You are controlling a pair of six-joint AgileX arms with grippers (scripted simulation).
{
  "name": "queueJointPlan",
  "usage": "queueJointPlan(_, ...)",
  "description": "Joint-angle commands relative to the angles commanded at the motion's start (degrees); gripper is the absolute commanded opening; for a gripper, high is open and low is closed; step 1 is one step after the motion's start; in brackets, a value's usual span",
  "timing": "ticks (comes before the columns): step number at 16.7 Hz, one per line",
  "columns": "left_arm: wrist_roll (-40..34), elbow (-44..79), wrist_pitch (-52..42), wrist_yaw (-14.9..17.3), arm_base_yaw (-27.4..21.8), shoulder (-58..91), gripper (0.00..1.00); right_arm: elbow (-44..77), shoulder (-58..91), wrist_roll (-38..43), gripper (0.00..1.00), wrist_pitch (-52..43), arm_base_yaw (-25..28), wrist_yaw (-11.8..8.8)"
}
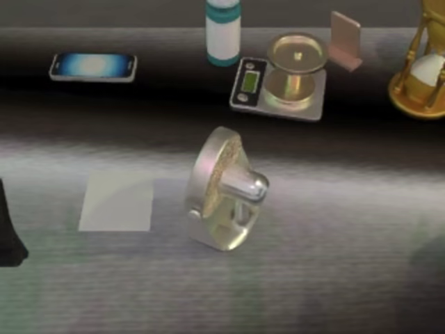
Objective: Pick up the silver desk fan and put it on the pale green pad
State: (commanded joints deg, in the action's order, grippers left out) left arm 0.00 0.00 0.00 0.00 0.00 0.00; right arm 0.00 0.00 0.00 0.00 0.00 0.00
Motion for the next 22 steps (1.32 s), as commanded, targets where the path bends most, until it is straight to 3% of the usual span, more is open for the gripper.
queueJointPlan(5, 0.4, 2.3, -3.0, 0.2, -1.1, 3.3, 1.0, 0.0, 0.0, 0.0, 1.0, 0.0, 0.0, 0.0)
queueJointPlan(10, 1.0, 15.1, -16.4, 0.6, -6.0, 18.7, 1.0, 0.0, 0.0, 0.0, 1.0, 0.0, 0.0, 0.0)
queueJointPlan(22, -3.7, 78.1, -60.3, 2.0, -24.1, 77.6, 1.0, 0.0, 0.0, 0.0, 1.0, 0.0, 0.0, 0.0)
